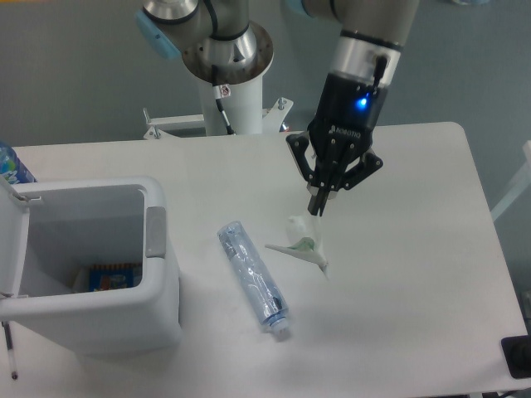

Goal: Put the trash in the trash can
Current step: 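Lift the white paper scrap off the table, then carry the paper scrap over the white bin and open the gripper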

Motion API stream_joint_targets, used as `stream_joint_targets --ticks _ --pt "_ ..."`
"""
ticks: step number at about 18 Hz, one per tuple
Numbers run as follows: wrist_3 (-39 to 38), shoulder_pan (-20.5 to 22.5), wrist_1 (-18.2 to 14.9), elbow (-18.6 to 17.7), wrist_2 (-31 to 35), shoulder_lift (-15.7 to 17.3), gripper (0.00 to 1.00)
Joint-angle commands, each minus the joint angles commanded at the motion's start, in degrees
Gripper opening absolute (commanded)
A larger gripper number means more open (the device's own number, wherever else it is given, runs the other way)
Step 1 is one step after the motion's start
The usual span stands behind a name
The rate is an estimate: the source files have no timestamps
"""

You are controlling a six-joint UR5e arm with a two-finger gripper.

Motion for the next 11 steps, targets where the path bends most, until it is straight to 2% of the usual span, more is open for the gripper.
stream_joint_targets --ticks 4,11 --pt "-3.69 -2.46 0.0 1.32 -4.67 0.53 0.0" --pt "-10.46 -8.52 0.0 3.52 -4.76 0.36 0.0"
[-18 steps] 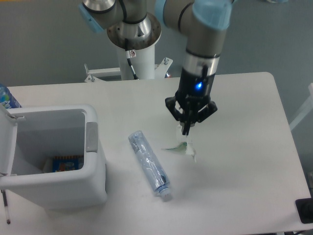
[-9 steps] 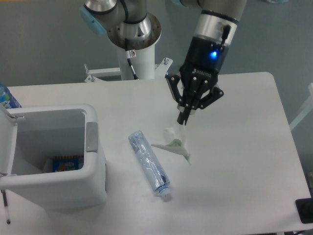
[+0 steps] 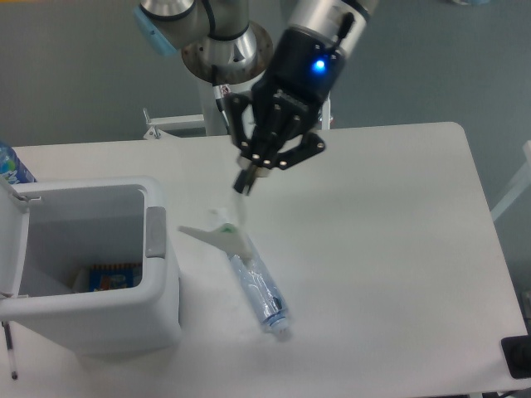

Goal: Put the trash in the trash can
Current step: 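Carry the paper scrap over the white bin and open the gripper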

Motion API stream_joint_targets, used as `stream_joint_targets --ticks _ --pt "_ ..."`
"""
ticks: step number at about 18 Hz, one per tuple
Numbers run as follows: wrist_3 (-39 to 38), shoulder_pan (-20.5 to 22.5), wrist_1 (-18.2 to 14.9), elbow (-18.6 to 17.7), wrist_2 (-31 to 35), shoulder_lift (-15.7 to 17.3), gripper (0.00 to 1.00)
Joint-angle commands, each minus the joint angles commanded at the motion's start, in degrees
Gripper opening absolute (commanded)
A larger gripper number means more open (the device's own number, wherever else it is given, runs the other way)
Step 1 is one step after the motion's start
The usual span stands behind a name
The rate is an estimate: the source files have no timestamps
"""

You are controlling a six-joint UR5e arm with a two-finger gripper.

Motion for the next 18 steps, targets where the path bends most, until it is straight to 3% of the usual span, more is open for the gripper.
stream_joint_targets --ticks 5,11,18 --pt "-0.27 -5.45 0.0 -0.79 0.09 -1.05 0.0" --pt "-0.27 -11.86 0.35 -1.14 0.79 -4.57 0.0" --pt "0.26 -13.72 2.11 -5.54 1.23 -4.66 0.0"
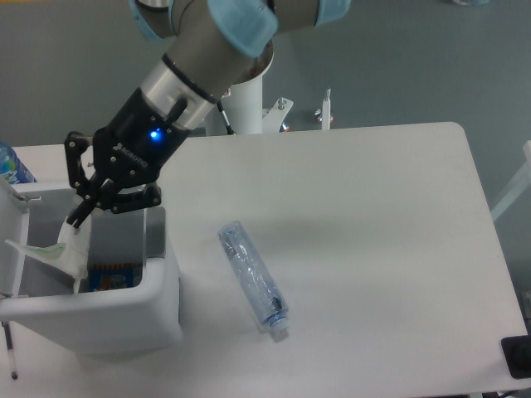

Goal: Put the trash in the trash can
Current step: 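Carry the paper scrap over the white bin and open the gripper, then move the open gripper back over the clear plastic bottle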

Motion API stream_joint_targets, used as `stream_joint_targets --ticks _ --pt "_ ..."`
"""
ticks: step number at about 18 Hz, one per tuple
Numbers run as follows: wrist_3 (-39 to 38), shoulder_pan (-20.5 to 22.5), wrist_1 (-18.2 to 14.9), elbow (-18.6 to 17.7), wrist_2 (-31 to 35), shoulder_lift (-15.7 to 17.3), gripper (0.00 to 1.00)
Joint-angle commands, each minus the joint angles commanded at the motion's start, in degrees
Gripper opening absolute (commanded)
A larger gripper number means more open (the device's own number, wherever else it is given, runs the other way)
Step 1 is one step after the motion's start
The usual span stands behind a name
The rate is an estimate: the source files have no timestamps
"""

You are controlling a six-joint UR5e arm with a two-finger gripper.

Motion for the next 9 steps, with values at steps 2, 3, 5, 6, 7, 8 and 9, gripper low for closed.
stream_joint_targets --ticks 2,3,5,6,7,8,9 --pt "0.17 -0.52 0.09 -0.44 1.84 -0.26 0.04" --pt "0.18 -0.79 0.09 -0.44 2.2 -0.35 0.07" --pt "0.79 -0.79 0.35 -0.44 2.2 -0.79 0.28" --pt "1.05 -0.79 0.7 -0.35 2.2 -0.88 0.49" --pt "1.4 -0.79 1.31 -0.35 2.29 -0.88 0.62" --pt "1.41 -0.79 1.93 -0.35 2.55 -0.79 0.73" --pt "1.41 -0.79 2.02 -0.35 3.16 -0.53 0.8"
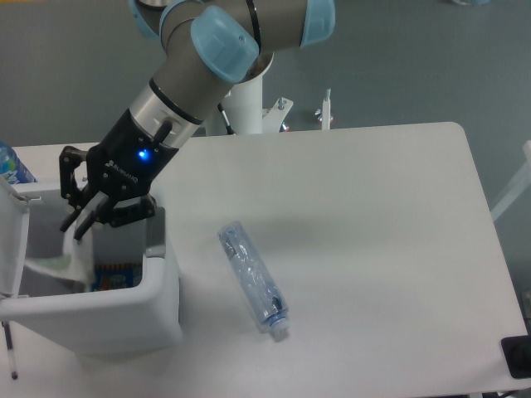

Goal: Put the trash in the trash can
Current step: 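Move the open gripper back over the clear plastic bottle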

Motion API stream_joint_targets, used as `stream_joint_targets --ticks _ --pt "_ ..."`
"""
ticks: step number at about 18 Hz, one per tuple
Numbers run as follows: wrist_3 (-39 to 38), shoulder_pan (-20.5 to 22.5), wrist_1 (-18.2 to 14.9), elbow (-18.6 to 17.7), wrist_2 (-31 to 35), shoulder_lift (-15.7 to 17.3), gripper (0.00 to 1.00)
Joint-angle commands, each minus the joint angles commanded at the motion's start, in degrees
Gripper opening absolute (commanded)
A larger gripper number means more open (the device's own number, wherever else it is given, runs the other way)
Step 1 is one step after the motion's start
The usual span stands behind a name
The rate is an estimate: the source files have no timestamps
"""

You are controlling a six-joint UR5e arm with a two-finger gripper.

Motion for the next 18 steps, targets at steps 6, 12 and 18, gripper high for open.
stream_joint_targets --ticks 6,12,18 --pt "-0.96 2.19 0.0 1.67 1.15 0.62 1.0" --pt "-7.64 9.75 -0.17 2.81 13.61 3.69 1.0" --pt "-7.56 13.44 -3.34 4.48 24.08 2.73 1.0"
